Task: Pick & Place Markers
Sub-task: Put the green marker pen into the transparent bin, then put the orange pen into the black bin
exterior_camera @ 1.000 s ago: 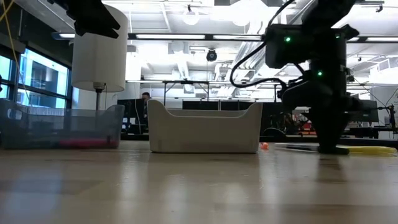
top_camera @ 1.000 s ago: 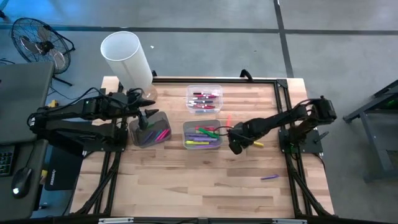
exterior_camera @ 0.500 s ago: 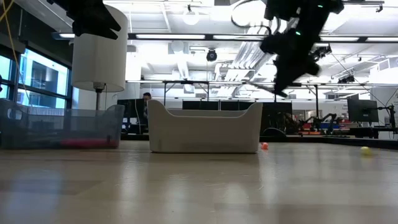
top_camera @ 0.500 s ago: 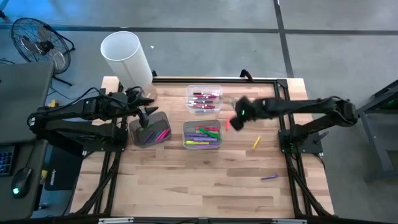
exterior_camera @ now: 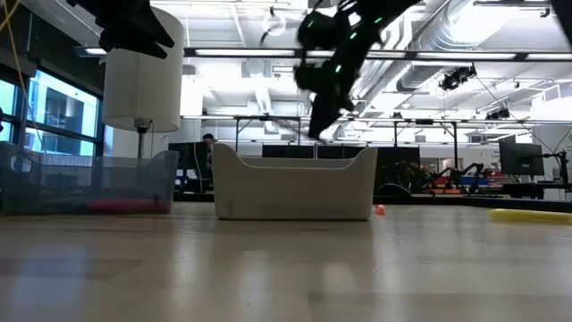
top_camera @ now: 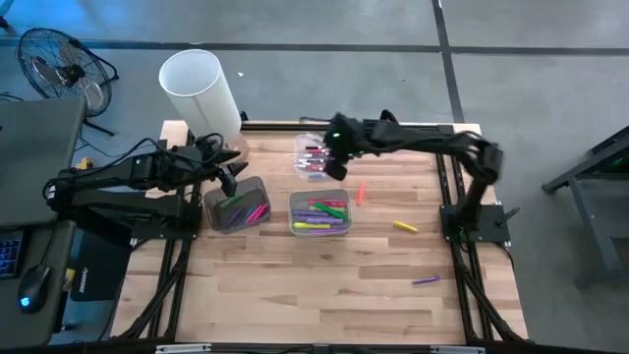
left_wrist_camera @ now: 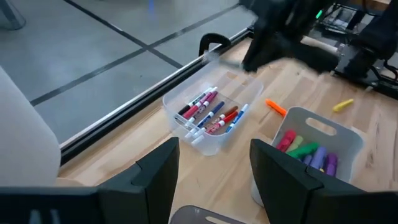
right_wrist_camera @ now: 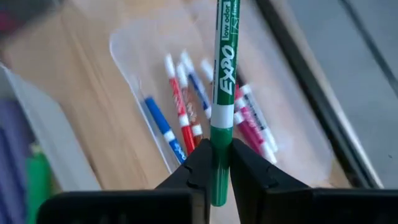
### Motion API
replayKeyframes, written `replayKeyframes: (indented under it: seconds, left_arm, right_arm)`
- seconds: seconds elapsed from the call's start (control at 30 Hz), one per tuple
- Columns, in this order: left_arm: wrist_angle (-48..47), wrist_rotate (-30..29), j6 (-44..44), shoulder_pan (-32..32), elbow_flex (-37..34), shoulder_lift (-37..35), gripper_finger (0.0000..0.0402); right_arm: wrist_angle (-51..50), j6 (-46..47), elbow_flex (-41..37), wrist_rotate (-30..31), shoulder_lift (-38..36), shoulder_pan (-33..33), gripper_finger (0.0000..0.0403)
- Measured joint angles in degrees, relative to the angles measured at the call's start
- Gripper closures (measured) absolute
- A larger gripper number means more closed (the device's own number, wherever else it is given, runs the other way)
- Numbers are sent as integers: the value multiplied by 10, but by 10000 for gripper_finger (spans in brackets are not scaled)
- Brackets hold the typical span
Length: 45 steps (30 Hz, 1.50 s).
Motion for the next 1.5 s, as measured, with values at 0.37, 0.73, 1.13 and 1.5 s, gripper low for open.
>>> replayKeyframes:
  seconds: [0.37, 0.73, 1.13, 1.5]
  left_arm:
    - [-12, 15, -12, 0, 0, 0, 209]
    - [-34, 51, 29, 0, 0, 0, 209]
    - [-73, 77, 82, 0, 0, 0, 209]
    - [-91, 77, 108, 0, 0, 0, 209]
  right_arm:
    - [-144, 21, 94, 5, 83, -6, 273]
    - [-231, 258, 94, 36, 31, 29, 263]
    - [-317, 549, 14, 134, 23, 141, 263]
    - [-79, 740, -189, 119, -31, 138, 263]
